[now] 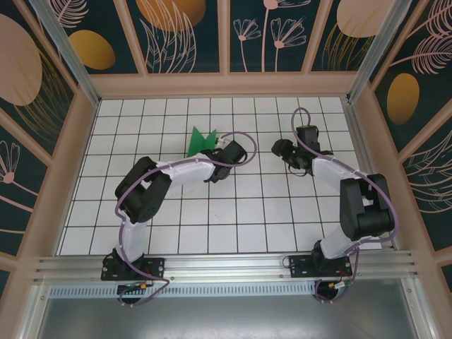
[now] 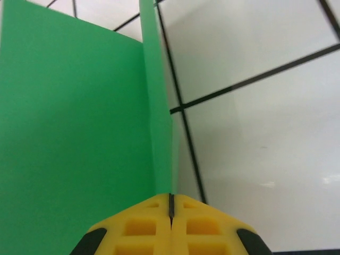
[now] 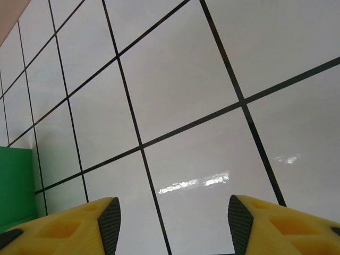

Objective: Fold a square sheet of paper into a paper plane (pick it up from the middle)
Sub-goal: Turn over the paper at the center of the table, then third fold the triangle at the center of the table.

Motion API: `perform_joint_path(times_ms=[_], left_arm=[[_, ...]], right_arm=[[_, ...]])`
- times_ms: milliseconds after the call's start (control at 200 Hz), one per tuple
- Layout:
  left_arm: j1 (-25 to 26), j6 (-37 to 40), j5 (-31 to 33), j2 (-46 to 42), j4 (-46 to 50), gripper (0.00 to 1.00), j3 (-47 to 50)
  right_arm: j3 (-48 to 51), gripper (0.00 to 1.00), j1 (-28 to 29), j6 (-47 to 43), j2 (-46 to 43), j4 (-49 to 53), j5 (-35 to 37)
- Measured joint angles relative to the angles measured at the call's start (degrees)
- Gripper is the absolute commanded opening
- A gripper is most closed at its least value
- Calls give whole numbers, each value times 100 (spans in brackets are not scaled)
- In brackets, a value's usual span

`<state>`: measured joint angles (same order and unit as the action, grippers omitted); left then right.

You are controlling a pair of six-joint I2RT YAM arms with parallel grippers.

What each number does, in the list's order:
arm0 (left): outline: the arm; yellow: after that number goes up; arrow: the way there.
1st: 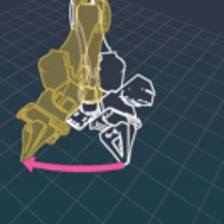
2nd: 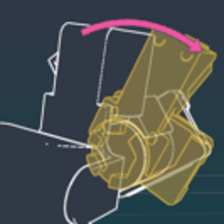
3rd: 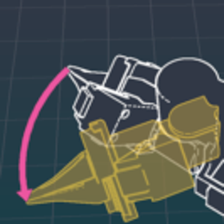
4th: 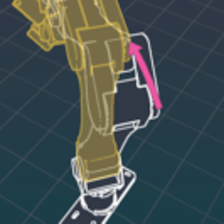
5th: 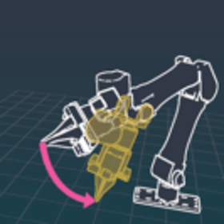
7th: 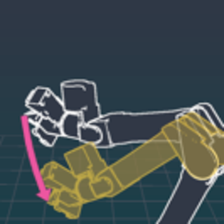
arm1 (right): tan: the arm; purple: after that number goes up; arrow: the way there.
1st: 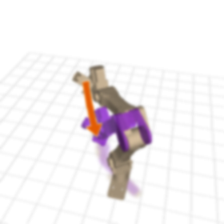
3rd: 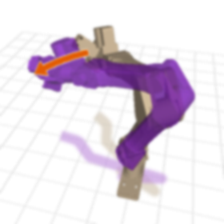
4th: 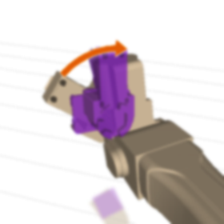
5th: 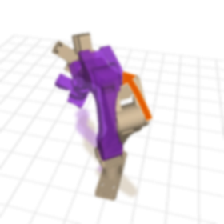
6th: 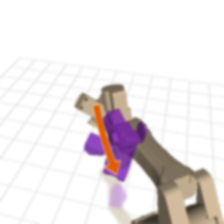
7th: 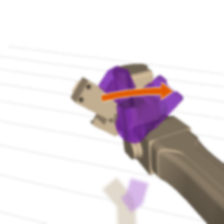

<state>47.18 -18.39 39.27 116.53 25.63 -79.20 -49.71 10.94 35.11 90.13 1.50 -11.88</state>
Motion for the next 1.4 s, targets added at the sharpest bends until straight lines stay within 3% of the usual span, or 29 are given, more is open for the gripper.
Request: perform_joint_path(times_ms=[80, 285, 440, 610, 766, 921, 1111, 1396], left_arm=[[107, -42, -35, 136, 35, 2, -103], [205, -273, -492, 256, 46, 30, -258], [190, -367, -1506, -85, -149, 48, -227], [181, -494, -2566, -1001, -750, 56, -79], [-63, -767, -3357, -1687, -1499, 57, 369], [-798, -1257, -3982, -2041, -2173, 52, 1255], [-1493, -1886, -4511, -1875, -2632, 39, 1982], [-1709, -2365, -4975, -1110, -3062, 32, 2070]], right_arm=[[22, 58, -13, 4, 0, 0, -13], [39, 58, -26, 24, 0, -4, -13], [39, 59, -46, 20, 0, -2, -17], [37, 59, -24, -28, 0, -2, -136], [-52, 59, 243, -181, 11, 4, -330], [-422, 59, 765, -332, 295, -24, -743], [-560, 59, 1375, -299, 699, -85, -1239], [-560, 61, 1746, 66, 927, -341, -1620]])
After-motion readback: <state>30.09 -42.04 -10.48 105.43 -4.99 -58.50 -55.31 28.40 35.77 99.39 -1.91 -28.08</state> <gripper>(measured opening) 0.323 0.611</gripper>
